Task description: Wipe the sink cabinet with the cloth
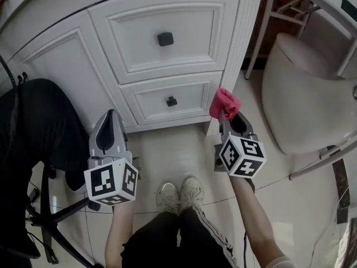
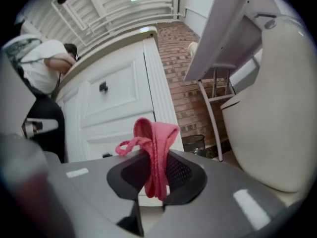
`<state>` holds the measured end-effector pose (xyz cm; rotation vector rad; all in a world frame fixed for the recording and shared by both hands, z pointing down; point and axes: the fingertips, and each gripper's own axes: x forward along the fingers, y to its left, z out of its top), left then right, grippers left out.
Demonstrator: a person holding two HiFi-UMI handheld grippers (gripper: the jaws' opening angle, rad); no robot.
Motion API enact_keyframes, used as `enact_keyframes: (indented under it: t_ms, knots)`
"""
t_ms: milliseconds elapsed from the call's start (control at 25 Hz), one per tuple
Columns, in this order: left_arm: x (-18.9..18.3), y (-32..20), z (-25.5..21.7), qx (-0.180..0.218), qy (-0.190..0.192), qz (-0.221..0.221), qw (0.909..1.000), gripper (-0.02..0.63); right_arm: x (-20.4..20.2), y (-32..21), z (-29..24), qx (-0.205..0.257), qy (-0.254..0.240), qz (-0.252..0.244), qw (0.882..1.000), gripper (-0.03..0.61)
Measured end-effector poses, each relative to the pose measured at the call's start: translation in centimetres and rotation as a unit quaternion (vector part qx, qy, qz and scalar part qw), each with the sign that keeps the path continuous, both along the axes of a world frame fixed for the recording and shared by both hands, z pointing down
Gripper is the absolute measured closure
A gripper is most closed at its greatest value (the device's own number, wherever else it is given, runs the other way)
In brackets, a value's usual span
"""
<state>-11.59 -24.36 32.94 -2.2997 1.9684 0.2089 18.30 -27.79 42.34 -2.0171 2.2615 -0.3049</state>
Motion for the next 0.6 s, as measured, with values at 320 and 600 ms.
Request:
enact_keyframes:
  t_ms: [320,600]
  knots:
    - [6.7,10.7,-13.3,0.013,-0.017,0.103,0.9944,0.601,-6.7,13.5,-20.6,0.076,-0.078,-0.076,0.991,0.515]
    - [9.5,17.7,-17.1,0.057,-0.005,0.101,0.9932,0.601,-10.1,20.9,-23.7,0.117,-0.007,-0.072,0.990,0.515]
